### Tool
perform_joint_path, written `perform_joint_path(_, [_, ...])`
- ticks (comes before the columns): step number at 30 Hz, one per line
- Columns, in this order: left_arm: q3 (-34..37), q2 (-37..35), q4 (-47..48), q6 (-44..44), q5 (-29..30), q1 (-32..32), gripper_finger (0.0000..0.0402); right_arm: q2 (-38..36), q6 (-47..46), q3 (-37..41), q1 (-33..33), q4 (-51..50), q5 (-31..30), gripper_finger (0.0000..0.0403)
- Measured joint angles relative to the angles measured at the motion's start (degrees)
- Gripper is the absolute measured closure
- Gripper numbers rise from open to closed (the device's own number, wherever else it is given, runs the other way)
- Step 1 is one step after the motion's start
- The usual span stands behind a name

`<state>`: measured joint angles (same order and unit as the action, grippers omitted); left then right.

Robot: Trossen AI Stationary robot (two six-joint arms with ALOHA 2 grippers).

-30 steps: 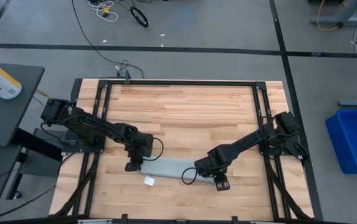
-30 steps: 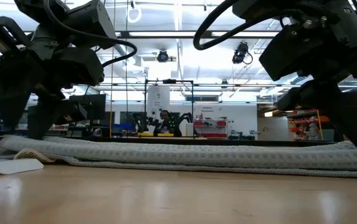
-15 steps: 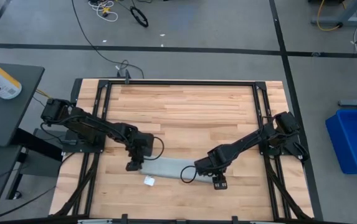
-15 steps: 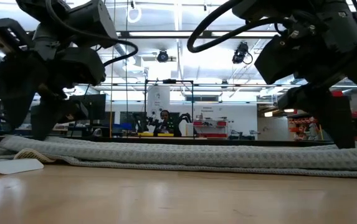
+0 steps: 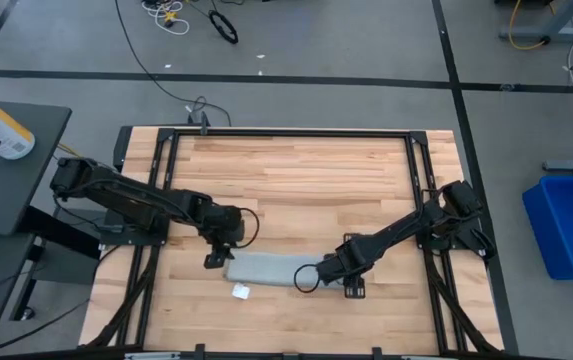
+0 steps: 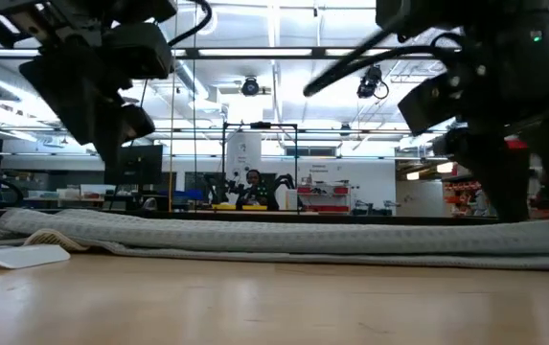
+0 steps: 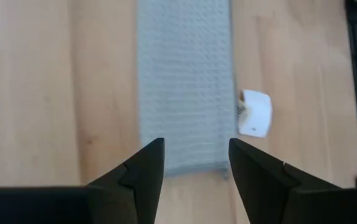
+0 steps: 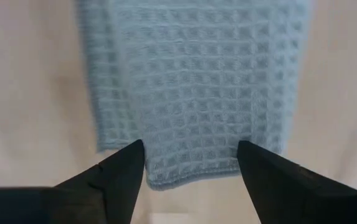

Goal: Fold microfiber towels
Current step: Fold the gray towel

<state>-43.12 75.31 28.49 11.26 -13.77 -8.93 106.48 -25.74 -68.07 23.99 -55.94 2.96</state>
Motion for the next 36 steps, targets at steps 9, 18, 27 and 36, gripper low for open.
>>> perform_joint_path(9, [0.0, -0.7, 0.0, 0.7, 1.5, 0.0, 0.0213, 0.0, -1.4, 0.0, 0.8, -1.4, -2.0, 0.0141])
perform_joint_path(18, [0.0, -0.7, -0.1, 0.0, 2.7, 0.0, 0.0213, 0.0, -6.6, -0.1, 4.0, -0.7, -0.9, 0.0120])
perform_joint_path(27, [0.0, -0.7, -0.8, 1.5, 5.2, 0.0, 0.0213, 0.0, -11.5, -0.1, 4.5, -3.7, -7.0, 0.0124])
perform_joint_path(36, [0.0, -0.7, -2.5, 1.5, 5.3, 0.0, 0.0213, 0.0, -16.3, -9.1, 5.5, -14.0, -8.9, 0.0097])
